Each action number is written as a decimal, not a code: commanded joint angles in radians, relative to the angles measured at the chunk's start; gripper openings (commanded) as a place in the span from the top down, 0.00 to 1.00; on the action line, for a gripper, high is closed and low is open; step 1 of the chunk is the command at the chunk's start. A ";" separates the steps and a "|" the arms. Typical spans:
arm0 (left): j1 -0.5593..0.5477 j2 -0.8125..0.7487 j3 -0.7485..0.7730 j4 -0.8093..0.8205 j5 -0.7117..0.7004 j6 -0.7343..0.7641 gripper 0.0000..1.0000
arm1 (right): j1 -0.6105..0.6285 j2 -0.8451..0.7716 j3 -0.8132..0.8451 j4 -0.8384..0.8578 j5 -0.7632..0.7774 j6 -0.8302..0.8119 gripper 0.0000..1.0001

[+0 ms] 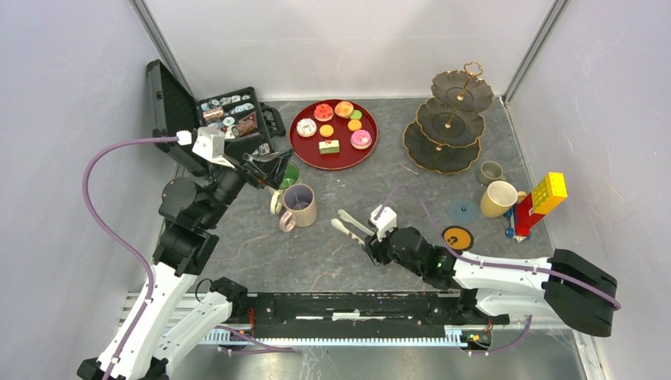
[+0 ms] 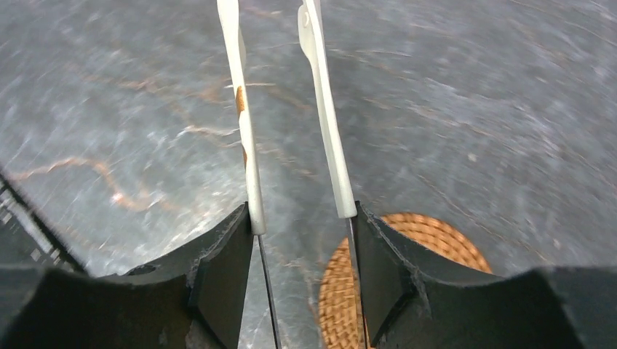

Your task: Serve the afternoon tea

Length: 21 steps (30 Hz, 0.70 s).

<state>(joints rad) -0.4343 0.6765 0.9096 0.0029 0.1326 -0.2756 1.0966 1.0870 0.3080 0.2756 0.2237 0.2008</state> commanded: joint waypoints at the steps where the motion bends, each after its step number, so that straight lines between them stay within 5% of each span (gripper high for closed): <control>1: -0.004 0.000 0.006 0.040 -0.002 -0.011 0.00 | -0.016 0.055 0.067 0.019 0.269 0.171 0.44; 8: -0.006 -0.004 0.004 0.040 -0.013 -0.008 0.00 | -0.021 0.422 0.364 0.053 0.391 0.272 0.43; 16: -0.010 -0.018 0.008 0.040 -0.009 -0.008 0.00 | -0.019 0.619 0.431 0.166 0.389 0.335 0.39; 20: -0.010 -0.020 0.009 0.039 -0.009 -0.011 0.00 | -0.012 0.664 0.399 0.228 0.402 0.309 0.27; 21: -0.009 -0.021 0.010 0.039 -0.010 -0.011 0.00 | -0.011 0.670 0.385 0.247 0.399 0.295 0.15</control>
<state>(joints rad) -0.4404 0.6624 0.9096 0.0032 0.1326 -0.2756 1.0779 1.7340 0.7185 0.3923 0.5854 0.5030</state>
